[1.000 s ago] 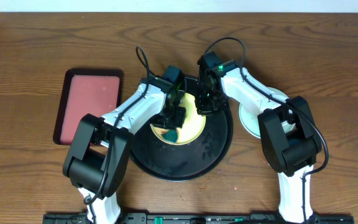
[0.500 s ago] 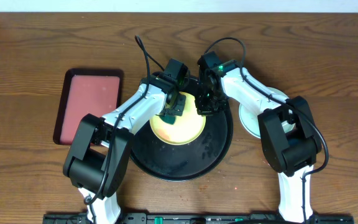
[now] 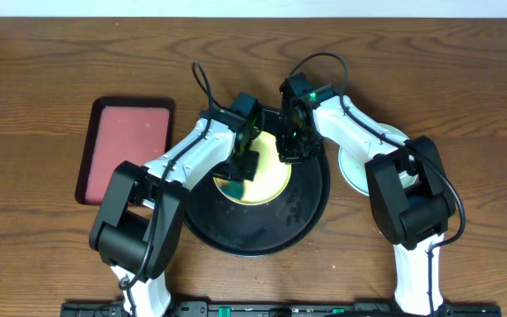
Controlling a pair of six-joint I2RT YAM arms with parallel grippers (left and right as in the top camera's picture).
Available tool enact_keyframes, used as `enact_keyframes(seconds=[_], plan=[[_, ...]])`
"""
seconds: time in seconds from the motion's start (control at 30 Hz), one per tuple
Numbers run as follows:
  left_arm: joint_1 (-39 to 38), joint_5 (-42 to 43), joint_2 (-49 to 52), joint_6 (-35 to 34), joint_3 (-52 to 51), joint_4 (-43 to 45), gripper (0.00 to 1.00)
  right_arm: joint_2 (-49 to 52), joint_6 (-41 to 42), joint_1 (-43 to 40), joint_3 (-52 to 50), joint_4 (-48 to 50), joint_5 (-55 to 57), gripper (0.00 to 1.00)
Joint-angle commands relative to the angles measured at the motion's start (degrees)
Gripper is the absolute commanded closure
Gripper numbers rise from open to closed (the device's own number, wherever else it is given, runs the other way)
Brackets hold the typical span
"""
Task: Clean dirty plates on tray and stack at the side
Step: 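Scrub the held yellow plate with the sponge in the left gripper, then lift the sponge away from the yellow plate toward the red dish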
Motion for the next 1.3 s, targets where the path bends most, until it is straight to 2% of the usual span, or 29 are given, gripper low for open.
enact_keyframes(seconds=[0.0,0.17,0.37,0.43,0.53,0.6,0.67,0.8,0.83,0.87,1.0,1.17,1.27], plan=[[0.0,12.3,1.0,6.8,-0.2,1.9,0.93,0.6,0.4,0.3,-1.5,-0.5,3.4,0.99],[0.0,4.6,1.0,5.9,-0.2,9.4,0.92,0.6,0.4,0.3,-1.5,-0.5,3.4,0.99],[0.0,-22.8,1.0,-5.7,-0.2,12.3,0.93,0.6,0.4,0.3,-1.5,-0.6,3.4,0.99],[0.0,-27.8,1.0,-8.5,-0.2,11.4,0.93,0.6,0.3,0.3,-1.5,-0.6,3.4,0.99],[0.0,-28.4,1.0,-10.6,-0.2,9.0,0.93,0.6,0.2,0.3,-1.5,-0.6,3.4,0.99],[-0.2,-25.7,1.0,-11.1,-0.2,6.6,0.93,0.6,0.2,0.3,-1.5,-0.6,3.4,0.99],[-0.2,-17.3,1.0,-10.9,-0.2,3.6,0.92,0.6,0.2,0.3,-1.5,-0.5,3.4,0.99],[-0.2,1.4,1.0,-6.1,-0.2,1.0,0.93,0.6,0.2,0.3,-1.5,-0.5,3.4,0.99],[-0.2,9.1,1.0,-3.5,-0.2,1.7,0.93,0.6,0.2,0.3,-1.5,-0.5,3.4,0.99],[-0.2,10.6,1.0,-3.3,-0.2,2.4,0.92,0.6,0.2,0.3,-1.5,-0.5,3.4,0.99],[-0.2,8.0,1.0,-4.0,-0.2,7.5,0.93,0.6,0.2,0.3,-1.5,-0.5,3.4,0.99],[0.2,-10.5,1.0,-14.9,-0.2,12.7,0.92,0.6,0.2,0.3,-1.5,0.0,3.4,0.99],[1.5,-18.1,0.9,-19.3,-0.1,13.2,0.93,0.6,0.2,0.3,-1.5,0.3,3.4,0.99]])
